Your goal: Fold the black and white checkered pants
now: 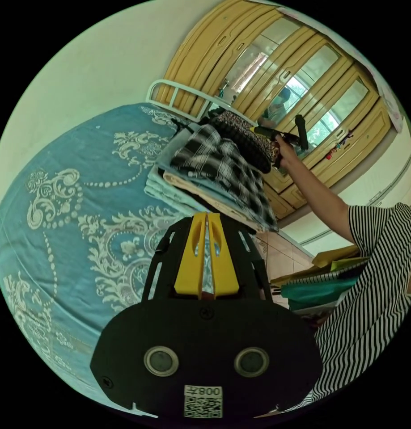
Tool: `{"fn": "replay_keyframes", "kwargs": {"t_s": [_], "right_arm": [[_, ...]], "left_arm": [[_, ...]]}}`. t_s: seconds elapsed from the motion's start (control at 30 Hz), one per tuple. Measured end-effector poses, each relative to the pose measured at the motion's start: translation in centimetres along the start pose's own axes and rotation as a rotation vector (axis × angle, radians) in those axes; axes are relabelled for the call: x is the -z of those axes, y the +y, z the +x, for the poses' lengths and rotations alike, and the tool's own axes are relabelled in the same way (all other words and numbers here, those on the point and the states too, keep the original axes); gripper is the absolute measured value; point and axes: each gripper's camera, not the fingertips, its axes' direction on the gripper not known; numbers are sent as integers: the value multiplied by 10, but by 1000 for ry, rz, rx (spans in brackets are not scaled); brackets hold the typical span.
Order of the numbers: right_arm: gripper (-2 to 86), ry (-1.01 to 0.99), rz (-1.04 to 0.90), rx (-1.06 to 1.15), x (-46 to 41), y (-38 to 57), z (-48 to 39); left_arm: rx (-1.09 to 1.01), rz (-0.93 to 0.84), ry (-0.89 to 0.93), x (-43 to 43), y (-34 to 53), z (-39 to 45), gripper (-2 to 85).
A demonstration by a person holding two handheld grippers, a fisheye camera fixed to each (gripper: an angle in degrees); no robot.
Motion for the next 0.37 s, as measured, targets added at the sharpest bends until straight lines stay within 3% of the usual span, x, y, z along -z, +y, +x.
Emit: {"fn": "replay_keyframes", "kwargs": {"t_s": [0.2,0.37], "right_arm": [[81,184,-28,-29,16,18,37],[80,201,50,-272,51,61,107]], "left_arm": [[79,-64,31,0,39,-22,2],[89,-58,66,1,52,-35,2]]}}
